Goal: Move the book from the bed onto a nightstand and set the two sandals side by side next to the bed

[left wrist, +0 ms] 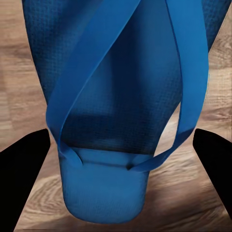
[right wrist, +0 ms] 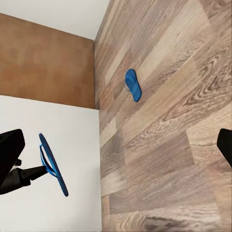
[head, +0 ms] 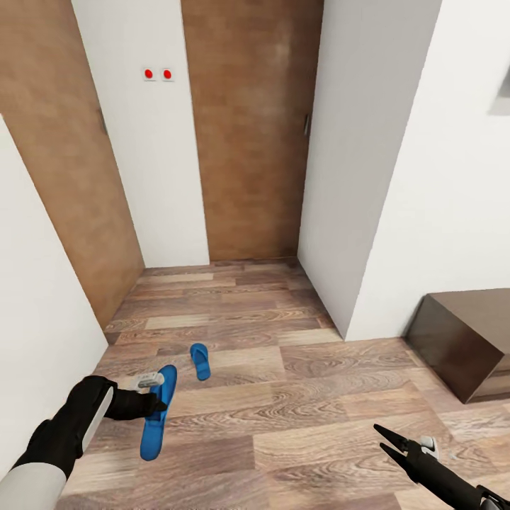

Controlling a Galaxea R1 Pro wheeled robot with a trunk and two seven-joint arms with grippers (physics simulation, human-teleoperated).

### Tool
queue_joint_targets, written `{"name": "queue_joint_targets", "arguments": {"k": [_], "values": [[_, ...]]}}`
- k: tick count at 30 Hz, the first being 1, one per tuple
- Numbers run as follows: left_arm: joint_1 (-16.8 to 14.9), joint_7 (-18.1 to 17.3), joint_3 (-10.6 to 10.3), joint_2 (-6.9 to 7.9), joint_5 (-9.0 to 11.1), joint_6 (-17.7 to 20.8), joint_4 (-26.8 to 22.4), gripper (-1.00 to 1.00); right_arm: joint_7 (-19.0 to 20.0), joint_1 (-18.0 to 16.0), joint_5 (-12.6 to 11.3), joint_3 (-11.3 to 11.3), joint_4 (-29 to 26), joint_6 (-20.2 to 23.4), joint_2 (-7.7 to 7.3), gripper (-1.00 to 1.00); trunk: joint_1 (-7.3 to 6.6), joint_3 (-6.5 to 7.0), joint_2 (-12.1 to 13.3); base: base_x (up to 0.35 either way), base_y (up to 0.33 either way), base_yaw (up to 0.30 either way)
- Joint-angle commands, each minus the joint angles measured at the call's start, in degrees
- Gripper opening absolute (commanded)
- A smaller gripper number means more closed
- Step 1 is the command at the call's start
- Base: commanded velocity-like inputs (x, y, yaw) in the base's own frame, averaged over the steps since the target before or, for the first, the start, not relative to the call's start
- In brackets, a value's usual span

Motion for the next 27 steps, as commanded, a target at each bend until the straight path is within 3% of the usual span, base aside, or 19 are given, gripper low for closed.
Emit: {"name": "queue_joint_targets", "arguments": {"k": [1,27], "values": [[-0.04,-0.2,0.08,-0.02,-0.03,0.3,-0.02,-1.0,0.12,-0.01,-0.17,-0.14,-0.01,0.6,0.0,1.0,-0.01,-0.09,-0.02,0.0,0.0,0.21],[-0.04,-0.29,0.08,-0.11,-0.11,0.3,-0.01,-1.0,0.12,-0.01,-0.18,-0.19,-0.1,0.66,0.0,1.0,-0.01,-0.26,-0.02,0.0,0.0,0.206]]}}
